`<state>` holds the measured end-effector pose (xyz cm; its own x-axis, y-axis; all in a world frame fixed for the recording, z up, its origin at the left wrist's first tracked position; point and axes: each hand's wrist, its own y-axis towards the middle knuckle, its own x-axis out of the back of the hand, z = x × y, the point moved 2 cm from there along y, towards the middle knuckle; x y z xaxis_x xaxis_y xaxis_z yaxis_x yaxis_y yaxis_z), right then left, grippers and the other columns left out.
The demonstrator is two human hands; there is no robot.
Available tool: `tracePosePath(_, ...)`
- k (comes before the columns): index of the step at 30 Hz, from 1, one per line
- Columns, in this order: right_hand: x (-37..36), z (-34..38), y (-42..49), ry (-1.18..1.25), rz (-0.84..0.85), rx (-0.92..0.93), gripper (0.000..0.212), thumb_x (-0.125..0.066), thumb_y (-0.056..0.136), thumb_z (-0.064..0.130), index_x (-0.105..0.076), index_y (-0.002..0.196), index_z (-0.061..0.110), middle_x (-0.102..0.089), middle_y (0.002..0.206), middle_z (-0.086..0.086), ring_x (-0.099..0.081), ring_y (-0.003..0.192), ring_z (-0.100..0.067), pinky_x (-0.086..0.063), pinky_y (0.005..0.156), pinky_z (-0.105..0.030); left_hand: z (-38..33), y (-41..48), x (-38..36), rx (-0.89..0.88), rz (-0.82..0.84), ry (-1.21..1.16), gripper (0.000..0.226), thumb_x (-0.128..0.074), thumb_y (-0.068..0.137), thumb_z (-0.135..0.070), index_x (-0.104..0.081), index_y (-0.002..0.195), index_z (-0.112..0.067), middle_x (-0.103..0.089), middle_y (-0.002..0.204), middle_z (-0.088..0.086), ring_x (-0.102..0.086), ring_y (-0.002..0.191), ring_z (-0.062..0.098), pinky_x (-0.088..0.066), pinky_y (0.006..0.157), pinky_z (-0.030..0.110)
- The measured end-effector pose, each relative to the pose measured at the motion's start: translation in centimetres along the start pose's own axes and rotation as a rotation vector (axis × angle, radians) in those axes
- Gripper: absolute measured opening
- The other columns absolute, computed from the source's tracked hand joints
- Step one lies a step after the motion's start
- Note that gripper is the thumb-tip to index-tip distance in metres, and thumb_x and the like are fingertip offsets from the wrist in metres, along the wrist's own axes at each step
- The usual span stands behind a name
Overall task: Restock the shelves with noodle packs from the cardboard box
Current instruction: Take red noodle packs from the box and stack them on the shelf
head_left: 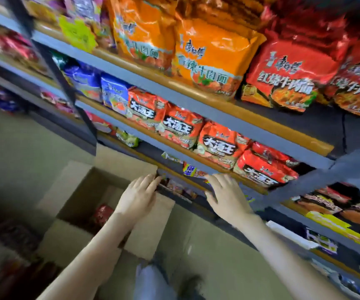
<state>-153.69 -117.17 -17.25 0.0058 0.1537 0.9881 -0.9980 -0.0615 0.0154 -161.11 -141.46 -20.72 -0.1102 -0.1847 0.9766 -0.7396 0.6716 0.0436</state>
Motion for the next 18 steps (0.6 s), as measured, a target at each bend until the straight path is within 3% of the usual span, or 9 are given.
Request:
tracePosePath(4,-6.8,5.4,5.9,0.038,0.154,0.111,0.048,-0.067,0.074,0.027,-0.059,0.119,0.011,-0.061,0.109,-0.005,-0.054,0.097,-0.024,-0.044,0.084,-0.033,8.9,-3.4,-4.9,0.208,0.136,-0.067,0.05,-0.028,0.098,-0.034,-0.06,0.124,-0.006,-0.063,0.121,0.018,-0.065,0.102,0.035,-0.055,0.082,0.045)
tracePosePath(6,-11.1,8.1,8.5,0.048,0.24,0.163,0.055,-0.073,0.07,0.028,-0.058,0.12,0.013,-0.061,0.111,-0.003,-0.048,0.1,-0.02,-0.035,0.087,-0.029,13.2,-4.5,-8.1,0.301,0.165,-0.088,0.04,-0.047,0.093,-0.025,-0.057,0.128,-0.006,-0.06,0.126,0.018,-0.063,0.107,0.035,-0.054,0.086,0.046)
tracePosePath(8,-15.6,10.4,10.6,0.069,0.361,0.179,0.061,-0.079,0.066,0.032,-0.059,0.121,0.015,-0.062,0.113,0.0,-0.05,0.103,-0.017,-0.039,0.089,-0.027,17.4,-5.5,-12.2,0.403,0.264,-0.135,0.059,-0.071,0.076,-0.014,-0.052,0.132,-0.008,-0.057,0.13,0.019,-0.061,0.111,0.036,-0.051,0.091,0.046)
tracePosePath(11,-22.8,13.0,13.4,0.086,0.587,0.155,0.064,-0.076,0.07,0.032,-0.057,0.128,0.016,-0.059,0.124,-0.001,-0.059,0.11,-0.02,-0.05,0.09,-0.03,22.1,-6.9,-18.3,0.615,0.445,-0.206,0.084,-0.086,0.055,-0.02,-0.055,0.132,-0.009,-0.055,0.133,0.019,-0.059,0.115,0.035,-0.036,0.102,0.043)
tracePosePath(13,-27.4,14.5,15.1,0.114,0.707,0.167,0.062,-0.057,0.09,0.024,-0.034,0.146,0.014,-0.037,0.148,-0.003,-0.037,0.135,-0.024,-0.037,0.107,-0.035,23.9,-7.6,-22.2,0.687,0.51,-0.243,0.092,-0.09,0.045,-0.024,-0.058,0.13,-0.007,-0.056,0.132,0.019,-0.059,0.115,0.035,-0.027,0.102,0.042)
tracePosePath(15,-32.1,15.6,16.8,0.21,0.791,0.157,0.058,-0.038,0.101,0.019,-0.011,0.153,0.021,-0.012,0.157,0.007,-0.009,0.145,-0.02,-0.021,0.114,-0.031,25.5,-8.1,-26.0,0.738,0.496,-0.204,0.089,-0.089,0.049,-0.023,-0.058,0.13,-0.006,-0.056,0.132,0.02,-0.058,0.117,0.035,-0.029,0.103,0.043)
tracePosePath(18,-40.4,16.9,19.0,0.293,0.792,0.096,0.058,-0.04,0.101,0.021,-0.012,0.152,0.023,-0.013,0.157,0.008,-0.009,0.144,-0.016,-0.017,0.115,-0.027,27.7,-9.1,-32.9,0.923,0.396,-0.282,0.085,-0.076,0.076,-0.024,-0.032,0.147,-0.008,-0.032,0.15,0.021,-0.038,0.136,0.036,-0.032,0.109,0.047)
